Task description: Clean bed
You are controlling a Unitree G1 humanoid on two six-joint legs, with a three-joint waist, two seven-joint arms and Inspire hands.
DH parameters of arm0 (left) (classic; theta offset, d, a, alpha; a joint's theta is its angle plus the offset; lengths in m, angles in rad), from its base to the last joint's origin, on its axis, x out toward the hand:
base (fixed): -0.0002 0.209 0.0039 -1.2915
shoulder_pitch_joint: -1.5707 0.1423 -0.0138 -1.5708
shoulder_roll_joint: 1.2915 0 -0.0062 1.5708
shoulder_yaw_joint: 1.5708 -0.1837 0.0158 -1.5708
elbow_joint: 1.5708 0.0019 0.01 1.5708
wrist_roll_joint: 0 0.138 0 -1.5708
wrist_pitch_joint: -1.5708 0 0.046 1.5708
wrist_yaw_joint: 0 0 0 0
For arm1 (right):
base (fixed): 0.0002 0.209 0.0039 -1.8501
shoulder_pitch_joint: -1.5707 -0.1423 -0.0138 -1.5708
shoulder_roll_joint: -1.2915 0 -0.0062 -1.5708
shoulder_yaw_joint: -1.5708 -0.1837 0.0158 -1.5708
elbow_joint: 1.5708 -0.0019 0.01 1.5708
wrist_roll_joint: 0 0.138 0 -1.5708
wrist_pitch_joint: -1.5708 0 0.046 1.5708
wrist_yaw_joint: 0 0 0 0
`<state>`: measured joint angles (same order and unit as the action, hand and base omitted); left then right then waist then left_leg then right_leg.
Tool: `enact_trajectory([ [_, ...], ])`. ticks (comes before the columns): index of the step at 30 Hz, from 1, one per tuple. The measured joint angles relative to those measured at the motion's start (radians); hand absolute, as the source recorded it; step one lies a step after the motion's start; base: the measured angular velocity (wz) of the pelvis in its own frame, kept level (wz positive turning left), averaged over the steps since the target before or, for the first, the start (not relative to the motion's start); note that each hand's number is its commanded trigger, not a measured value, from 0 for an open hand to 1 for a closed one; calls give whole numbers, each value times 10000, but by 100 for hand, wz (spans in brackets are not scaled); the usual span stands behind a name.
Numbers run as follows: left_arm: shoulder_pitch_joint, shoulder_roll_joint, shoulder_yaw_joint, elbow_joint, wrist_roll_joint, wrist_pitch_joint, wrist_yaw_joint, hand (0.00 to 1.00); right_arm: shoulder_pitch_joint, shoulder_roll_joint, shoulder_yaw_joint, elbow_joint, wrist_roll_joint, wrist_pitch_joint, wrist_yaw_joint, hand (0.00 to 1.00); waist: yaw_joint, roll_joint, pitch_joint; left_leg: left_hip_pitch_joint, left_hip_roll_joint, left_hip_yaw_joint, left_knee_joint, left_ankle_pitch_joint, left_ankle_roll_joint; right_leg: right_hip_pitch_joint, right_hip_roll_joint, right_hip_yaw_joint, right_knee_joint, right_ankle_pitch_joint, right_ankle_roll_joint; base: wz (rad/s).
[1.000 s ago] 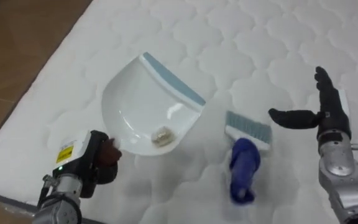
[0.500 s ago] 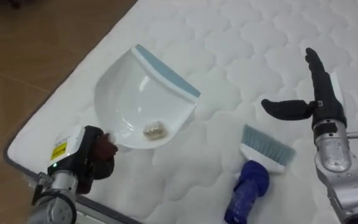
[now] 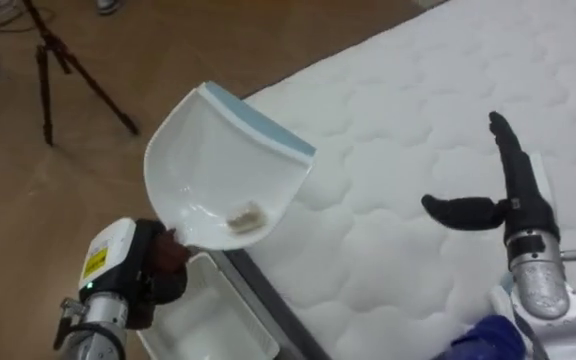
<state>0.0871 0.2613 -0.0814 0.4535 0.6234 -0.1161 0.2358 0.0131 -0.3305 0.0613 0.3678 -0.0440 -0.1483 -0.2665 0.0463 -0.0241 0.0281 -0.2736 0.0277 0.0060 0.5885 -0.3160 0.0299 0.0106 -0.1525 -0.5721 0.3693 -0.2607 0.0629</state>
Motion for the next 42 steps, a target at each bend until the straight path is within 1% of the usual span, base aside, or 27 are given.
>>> enact_trajectory([
  [1, -1, -22, -19, 11, 66, 52, 0, 100, 148, 198, -3, 140, -13, 111, 97, 0, -235, -268, -45, 54, -491, -543, -454, 277, 247, -189, 114, 502, -7, -31, -120, 83],
  [2, -3, -49, -21, 10, 141, 56, 1, 100, 267, 254, -5, 142, -12, 126, 114, 0, -308, -357, -56, 93, -648, -729, -662, 422, 312, -276, 190, 792, -34, -12, -153, 111],
  [3, -10, -79, -23, 10, 241, 54, 25, 100, 403, 350, -6, 145, 14, 130, 175, 0, -395, -440, -68, 142, -901, -1043, -954, 675, 429, -473, 458, 1210, -24, 27, -186, 88],
  [4, -9, -102, -24, 29, 254, 55, 89, 100, 410, 431, -6, 151, 35, 129, 207, 0, -324, -465, -80, 176, -1062, -1210, -1071, 825, 507, -683, 644, 1479, -31, 107, -401, 86],
  [8, -50, -74, 59, 75, 183, 41, 362, 100, 410, 662, 70, 209, 96, 98, 289, 0, 120, -430, -97, 117, -1273, -1431, -1040, 878, 562, -451, 630, 1462, -11, 78, -432, 42],
  [10, -60, -67, 69, 74, 187, 37, 359, 100, 405, 738, 164, 209, 173, 96, 300, 0, 155, -426, -96, 21, -1233, -1119, -975, 845, 628, -480, 439, 1314, 459, -113, -356, 65],
  [11, -84, -98, 46, 74, 184, 23, 359, 100, 397, 738, 194, 218, 237, 94, 299, 0, 148, -383, -82, -52, -1225, -930, -744, 707, 728, -629, 270, 1405, 1054, -310, -332, 67],
  [13, -89, -100, 15, 76, 192, 8, 363, 100, 317, 735, 274, 267, 298, 95, 286, 0, 353, -230, -44, -114, -1326, -1026, -363, 477, 800, -1184, 83, 1923, 2373, -415, -284, 31],
  [14, -90, -89, 9, 78, 206, 9, 363, 100, 318, 746, 359, 281, 296, 91, 276, 0, 407, -173, -9, -69, -1519, -1245, -313, 459, 833, -1591, 17, 2427, 3074, -422, -313, 23],
  [15, -99, -88, 1, 72, 200, 4, 364, 100, 322, 748, 384, 302, 296, 82, 276, 0, 397, -115, -6, -70, -1587, -1386, -319, 454, 936, -1754, 82, 2738, 3324, -454, -308, 46],
  [16, -146, -91, -6, 69, 181, -6, 364, 100, 331, 746, 393, 419, 315, 76, 276, 0, 368, 12, 5, -96, -1686, -1706, -377, 536, 995, -2143, 421, 3315, 3727, -489, -331, 72],
  [17, -198, -36, -4, 68, 181, -45, 366, 100, 344, 748, 393, 530, 334, 80, 275, 0, 267, 130, 30, -146, -1734, -2066, -378, 627, 949, -2560, 751, 3634, 3749, -503, -348, 81],
  [18, -229, 23, -5, 69, 165, -65, 370, 100, 354, 754, 396, 551, 329, 80, 275, 0, 167, 156, 49, -156, -1797, -2276, -387, 676, 925, -2759, 846, 3765, 3712, -502, -349, 114],
  [20, -383, 299, -152, 77, 107, -87, 381, 100, 423, 747, 420, 593, 316, 64, 102, 0, -340, 170, 60, -175, -2188, -3300, -401, 843, 831, -3372, 1110, 4218, 2942, -432, -363, 146],
  [21, -434, 362, -235, 77, 118, -97, 383, 100, 422, 740, 421, 646, 315, 29, 23, 0, -416, 168, 58, -193, -2251, -3478, -364, 848, 827, -3483, 1180, 4372, 2632, -362, -354, 124],
  [23, -570, 494, -396, 203, 158, -203, 399, 100, 413, 745, 453, 990, 299, -126, -134, 0, -439, 85, 12, -212, -2531, -3937, -291, 820, 777, -3799, 1308, 4949, 1441, 235, -414, 89],
  [24, -614, 507, -399, 283, 174, -223, 405, 100, 428, 745, 454, 1002, 294, -126, -139, 0, -479, 97, 8, -282, -2535, -3882, -208, 764, 774, -3797, 1332, 4952, 1267, 390, -494, 90],
  [25, -774, 586, -406, 497, 180, -244, 434, 100, 423, 745, 458, 1001, 290, -142, -148, 0, -586, 94, 7, -562, -2451, -3360, 32, 580, 766, -3793, 1364, 5019, 1174, 895, -646, 105],
  [26, -954, 592, -440, 815, 180, -251, 454, 100, 366, 711, 457, 1050, 308, -143, -158, 0, -716, 268, 31, -903, -2022, -2278, 265, 403, 838, -3872, 1412, 4921, 1439, 912, -789, 99],
  [28, -1058, 712, -442, 908, 190, -250, 475, 100, 269, 721, 478, 1148, 359, -161, -137, 0, -722, 284, 14, -1194, -1530, -1076, 277, 256, 915, -4236, 1426, 4890, 1766, 677, -889, 54],
  [29, -1077, 771, -446, 1025, 190, -251, 528, 100, 145, 717, 511, 1228, 385, -167, -129, 0, -678, 293, 15, -1312, -1456, -885, 222, 254, 912, -4424, 1416, 4913, 1950, 609, -934, 24],
  [30, -1092, 797, -445, 1102, 191, -250, 559, 100, 63, 708, 546, 1289, 402, -171, -117, 0, -657, 317, 27, -1348, -1453, -887, 205, 254, 912, -4504, 1419, 4915, 2011, 598, -948, 13],
  [32, -1245, 799, -448, 1463, 196, -264, 584, 100, -157, 626, 552, 1407, 408, -263, -35, 0, -689, 577, 119, -1439, -1440, -899, 161, 252, 907, -4615, 1422, 4900, 2057, 570, -992, 5],
  [34, -1473, 888, -448, 1702, 199, -275, 622, 100, -190, 537, 566, 1537, 391, -385, -22, 0, -714, 707, 115, -1575, -1486, -840, 148, 254, 905, -4845, 1343, 4911, 2256, 518, -988, 0],
  [38, -2260, 1558, -952, 2276, 234, -211, 799, 100, -328, 416, 725, 2435, 363, -438, 178, 0, -1213, 707, 119, -1824, -1694, -673, 255, 256, 910, -5258, 958, 4814, 2918, 186, -942, 13],
  [40, -2722, 1782, -1210, 2535, 261, -153, 798, 100, -343, 413, 724, 2591, 319, -448, 186, 0, -1375, 718, 120, -2028, -1793, -656, 301, 279, 945, -5532, 845, 4813, 3113, 127, -915, 10],
  [42, -3141, 2121, -1740, 2780, 290, -127, 775, 100, -387, 354, 728, 2798, 395, -582, 197, 0, -1722, 903, 226, -2126, -1831, -673, 368, 294, 959, -5586, 768, 4724, 3161, 103, -904, 14],
])
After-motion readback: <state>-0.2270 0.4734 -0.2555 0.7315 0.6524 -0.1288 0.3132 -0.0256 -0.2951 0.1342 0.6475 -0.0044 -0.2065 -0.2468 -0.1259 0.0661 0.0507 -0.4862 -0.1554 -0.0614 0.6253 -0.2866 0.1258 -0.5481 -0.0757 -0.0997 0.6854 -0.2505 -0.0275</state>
